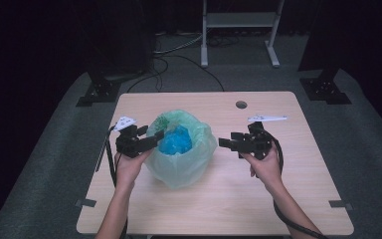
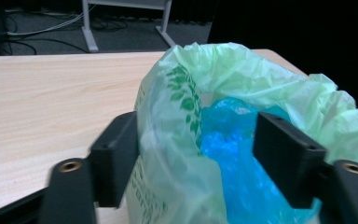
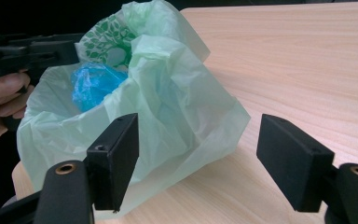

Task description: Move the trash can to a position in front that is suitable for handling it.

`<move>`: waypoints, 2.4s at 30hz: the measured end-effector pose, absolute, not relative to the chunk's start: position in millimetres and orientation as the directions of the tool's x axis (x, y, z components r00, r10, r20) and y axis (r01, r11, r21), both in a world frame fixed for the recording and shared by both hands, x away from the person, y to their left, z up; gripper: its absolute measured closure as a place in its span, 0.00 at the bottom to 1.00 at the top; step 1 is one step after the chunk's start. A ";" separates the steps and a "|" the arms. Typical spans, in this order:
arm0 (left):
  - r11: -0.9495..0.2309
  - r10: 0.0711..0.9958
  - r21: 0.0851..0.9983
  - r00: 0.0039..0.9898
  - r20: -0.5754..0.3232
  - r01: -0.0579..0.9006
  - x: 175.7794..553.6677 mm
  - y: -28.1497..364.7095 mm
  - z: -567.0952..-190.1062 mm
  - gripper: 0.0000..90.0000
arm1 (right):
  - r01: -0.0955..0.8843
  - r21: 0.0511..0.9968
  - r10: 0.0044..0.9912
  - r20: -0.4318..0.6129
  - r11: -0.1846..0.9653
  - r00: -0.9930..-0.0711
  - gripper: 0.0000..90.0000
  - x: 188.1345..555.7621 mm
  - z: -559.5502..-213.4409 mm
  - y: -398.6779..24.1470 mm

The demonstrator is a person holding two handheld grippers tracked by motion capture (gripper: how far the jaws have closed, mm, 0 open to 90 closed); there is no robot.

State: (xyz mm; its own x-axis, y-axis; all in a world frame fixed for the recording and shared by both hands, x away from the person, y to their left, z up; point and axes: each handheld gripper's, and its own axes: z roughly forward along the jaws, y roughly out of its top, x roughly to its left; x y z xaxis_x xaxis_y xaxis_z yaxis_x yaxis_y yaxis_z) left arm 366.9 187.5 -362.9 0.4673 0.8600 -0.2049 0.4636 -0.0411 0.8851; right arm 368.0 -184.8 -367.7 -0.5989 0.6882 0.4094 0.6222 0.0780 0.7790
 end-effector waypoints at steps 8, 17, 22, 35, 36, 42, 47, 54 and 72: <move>-0.050 0.872 0.871 0.446 -0.200 0.488 378.7 185.7 -363.6 0.63 | 0.596 0.799 0.691 0.386 0.082 -0.612 0.32 365.1 -358.1 -187.1; -0.059 0.895 0.890 0.419 -0.153 0.452 375.9 189.5 -359.2 0.84 | 0.579 0.811 0.693 0.368 0.088 -0.620 0.32 363.3 -353.1 -185.1; -0.066 0.898 0.900 0.419 -0.136 0.432 373.4 193.2 -358.1 0.94 | 0.572 0.813 0.693 0.354 0.104 -0.628 0.32 363.3 -351.8 -178.4; -0.061 0.889 0.920 0.440 -0.127 0.388 365.9 197.3 -347.0 1.00 | 0.560 0.815 0.710 0.307 0.148 -0.634 0.32 370.4 -343.2 -151.3; -0.069 0.886 0.920 0.447 -0.122 0.386 365.5 195.8 -346.1 1.00 | 0.562 0.813 0.714 0.303 0.152 -0.631 0.32 371.6 -342.2 -148.2; -0.057 0.877 0.923 0.461 -0.137 0.381 364.6 195.7 -343.8 1.00 | 0.572 0.804 0.748 0.277 0.164 -0.604 0.31 381.6 -338.5 -132.0; -0.055 0.867 0.920 0.475 -0.149 0.388 365.1 195.6 -341.5 1.00 | 0.590 0.786 0.757 0.268 0.185 -0.596 0.31 393.6 -339.6 -120.4; -0.059 0.854 0.920 0.497 -0.154 0.388 365.6 194.2 -336.0 1.00 | 0.605 0.769 0.768 0.255 0.208 -0.587 0.31 404.9 -340.2 -110.5; -0.060 0.835 0.931 0.528 -0.151 0.361 365.0 187.9 -320.1 1.00 | 0.600 0.757 0.750 0.235 0.258 -0.618 0.83 406.9 -337.3 -100.3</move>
